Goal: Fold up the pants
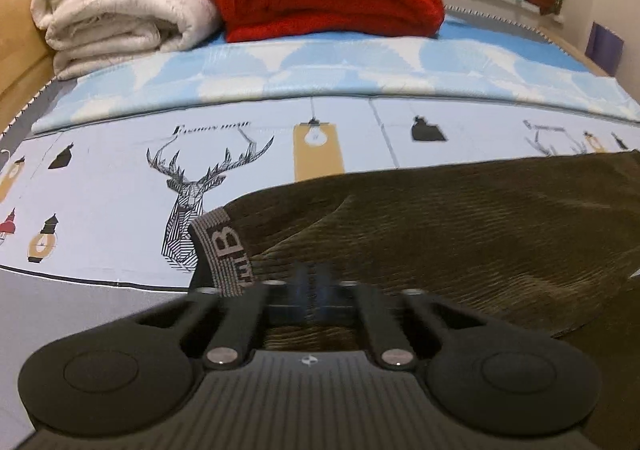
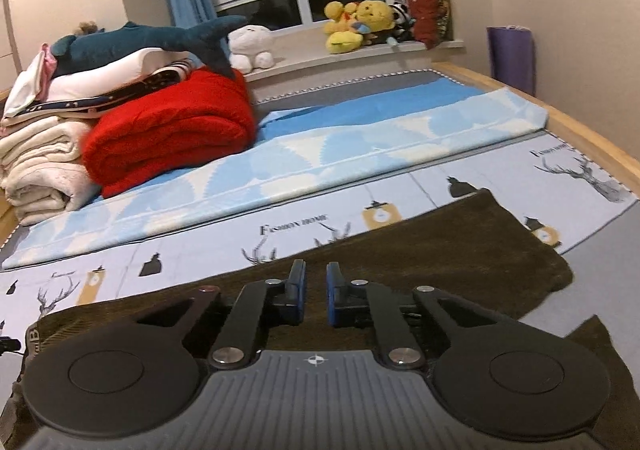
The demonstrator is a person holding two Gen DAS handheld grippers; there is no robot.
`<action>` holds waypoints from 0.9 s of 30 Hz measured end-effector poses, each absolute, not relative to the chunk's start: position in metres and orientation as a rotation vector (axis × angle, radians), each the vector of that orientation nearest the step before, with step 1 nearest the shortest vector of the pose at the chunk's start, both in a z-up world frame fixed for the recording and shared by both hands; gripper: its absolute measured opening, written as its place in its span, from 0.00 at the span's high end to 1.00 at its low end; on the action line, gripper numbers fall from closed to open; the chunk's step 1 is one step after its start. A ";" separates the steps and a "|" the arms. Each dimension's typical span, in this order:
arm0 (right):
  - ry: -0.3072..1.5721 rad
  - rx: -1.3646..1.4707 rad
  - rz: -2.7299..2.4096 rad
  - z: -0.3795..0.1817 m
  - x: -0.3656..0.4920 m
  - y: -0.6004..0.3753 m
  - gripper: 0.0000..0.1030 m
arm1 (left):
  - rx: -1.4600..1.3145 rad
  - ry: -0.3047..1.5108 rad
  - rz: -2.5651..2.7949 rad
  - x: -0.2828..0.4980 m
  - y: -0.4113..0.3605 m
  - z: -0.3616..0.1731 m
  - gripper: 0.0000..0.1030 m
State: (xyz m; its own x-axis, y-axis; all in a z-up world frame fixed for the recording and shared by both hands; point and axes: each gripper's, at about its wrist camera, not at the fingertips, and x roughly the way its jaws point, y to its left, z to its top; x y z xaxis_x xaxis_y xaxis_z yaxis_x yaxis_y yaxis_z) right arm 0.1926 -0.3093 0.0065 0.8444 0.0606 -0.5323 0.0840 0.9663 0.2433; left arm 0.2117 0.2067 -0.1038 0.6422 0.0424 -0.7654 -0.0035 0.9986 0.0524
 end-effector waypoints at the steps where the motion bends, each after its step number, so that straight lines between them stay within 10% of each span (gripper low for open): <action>1: 0.567 0.260 -0.004 0.008 0.195 -0.306 0.90 | 0.073 0.860 0.026 0.214 0.207 -0.106 1.00; 15: 0.630 0.212 0.041 -0.002 0.206 -0.314 0.89 | 0.118 0.793 0.025 0.301 0.202 -0.141 0.98; 17: 0.641 0.209 0.021 -0.006 0.206 -0.323 0.89 | 0.123 0.798 0.030 0.315 0.198 -0.149 0.87; 19: 0.656 0.211 0.001 -0.010 0.206 -0.332 0.89 | 0.128 0.800 0.063 0.330 0.196 -0.158 0.41; 21: 0.675 0.214 -0.020 -0.015 0.206 -0.339 0.89 | 0.126 0.775 0.075 0.339 0.195 -0.163 0.28; 27: 0.704 0.195 -0.048 -0.025 0.206 -0.348 0.89 | 0.067 0.845 0.003 0.365 0.193 -0.183 0.27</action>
